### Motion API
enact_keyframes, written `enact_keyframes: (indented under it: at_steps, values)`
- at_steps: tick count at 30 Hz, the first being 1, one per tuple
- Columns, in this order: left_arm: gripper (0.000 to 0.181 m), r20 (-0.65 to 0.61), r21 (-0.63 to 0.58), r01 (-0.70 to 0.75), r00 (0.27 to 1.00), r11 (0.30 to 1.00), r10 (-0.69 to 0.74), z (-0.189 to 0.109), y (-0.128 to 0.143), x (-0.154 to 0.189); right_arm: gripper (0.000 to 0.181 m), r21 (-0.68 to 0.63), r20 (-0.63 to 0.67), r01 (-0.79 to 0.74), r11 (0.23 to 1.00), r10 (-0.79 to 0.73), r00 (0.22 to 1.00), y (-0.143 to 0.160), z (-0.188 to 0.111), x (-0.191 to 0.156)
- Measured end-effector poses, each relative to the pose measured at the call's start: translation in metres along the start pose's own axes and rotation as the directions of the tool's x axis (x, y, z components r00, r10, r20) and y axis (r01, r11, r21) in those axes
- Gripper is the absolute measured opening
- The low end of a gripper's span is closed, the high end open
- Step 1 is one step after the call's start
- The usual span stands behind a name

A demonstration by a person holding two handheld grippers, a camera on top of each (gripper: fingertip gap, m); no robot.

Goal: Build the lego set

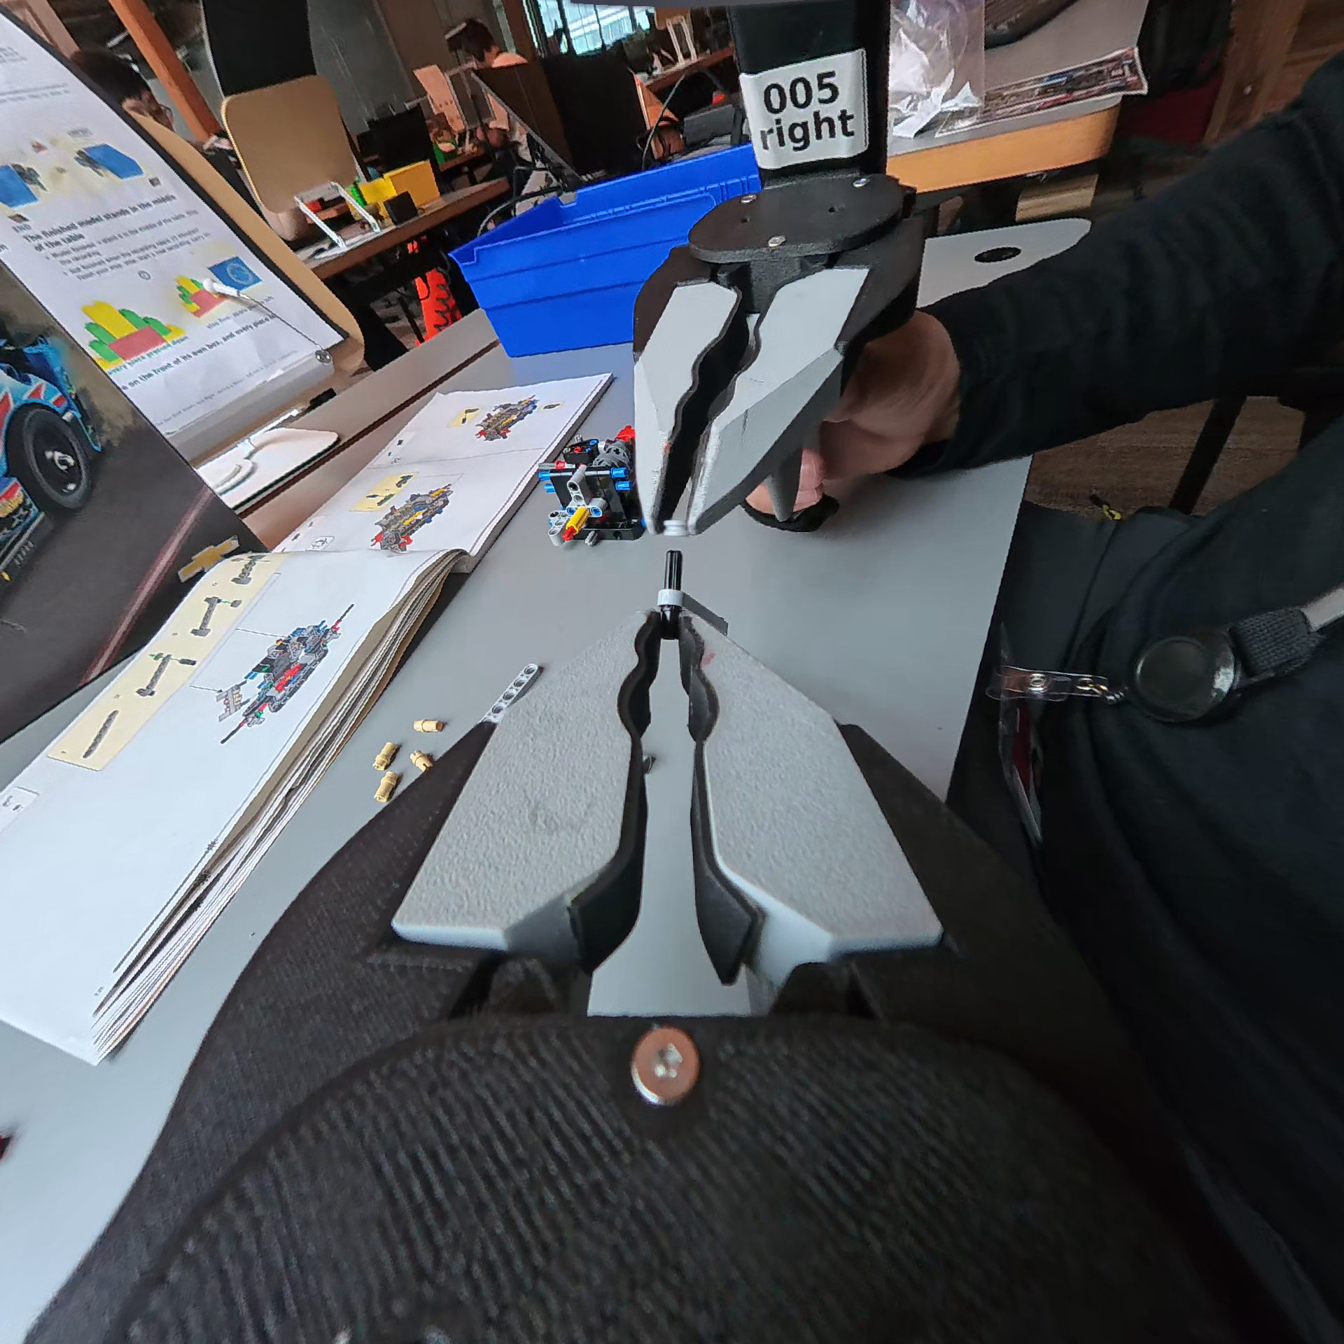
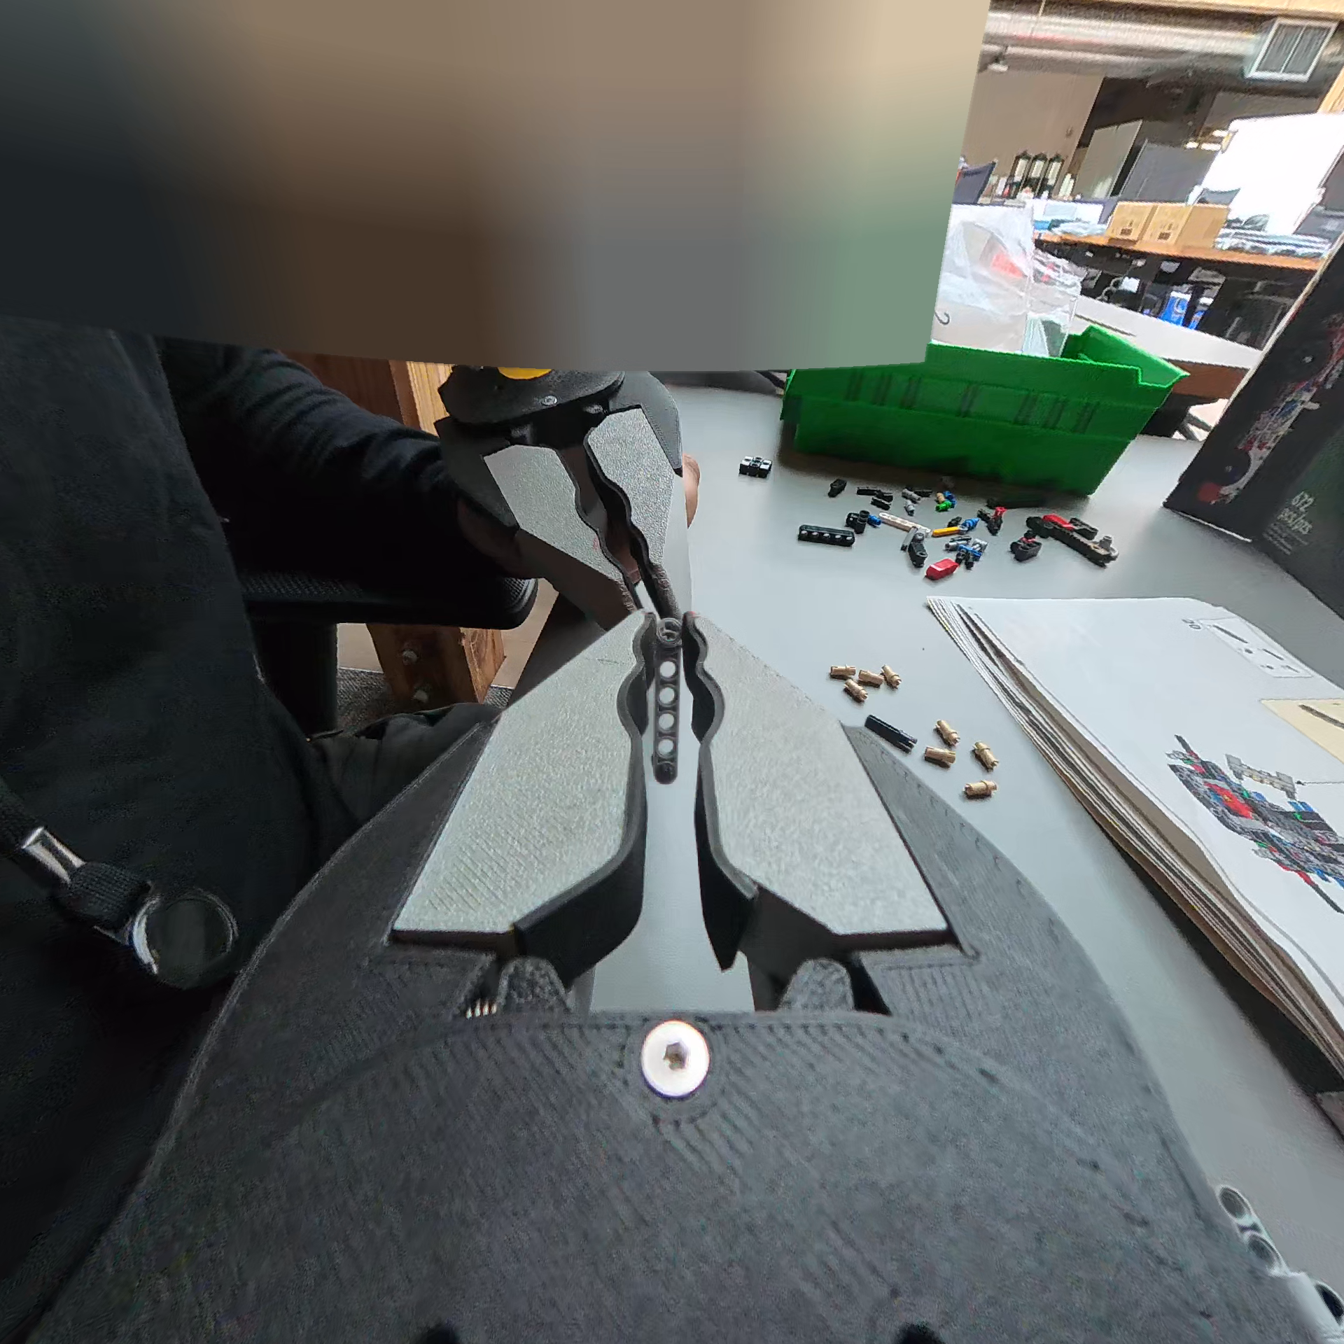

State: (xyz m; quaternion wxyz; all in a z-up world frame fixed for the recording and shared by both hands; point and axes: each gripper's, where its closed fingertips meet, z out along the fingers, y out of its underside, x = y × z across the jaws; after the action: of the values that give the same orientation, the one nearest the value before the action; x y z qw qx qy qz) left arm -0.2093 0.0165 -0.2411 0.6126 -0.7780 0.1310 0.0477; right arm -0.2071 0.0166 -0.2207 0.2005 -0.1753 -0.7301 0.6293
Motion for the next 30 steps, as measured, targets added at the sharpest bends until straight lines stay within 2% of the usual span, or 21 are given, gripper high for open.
enact_keyframes:
  at_steps: [15, 24, 30]
  values:
    - [0.002, 0.014, 0.028, -0.014, 1.0, 1.0, 0.013, 0.0, -0.004, 0.0, 0.003, 0.026, 0.001, -0.019, 0.999, 0.019, 1.0, 0.0, 0.001, 0.0]
    - [0.002, 0.036, 0.086, -0.016, 0.999, 0.996, 0.013, -0.004, -0.02, -0.001, 0.003, 0.164, 0.044, -0.074, 0.984, 0.068, 0.997, -0.016, -0.004, -0.001]
    - [0.001, 0.037, 0.099, -0.004, 0.999, 0.995, 0.0, -0.003, -0.023, -0.001, 0.003, 0.19, 0.067, -0.095, 0.977, 0.084, 0.994, -0.017, -0.006, 0.0]
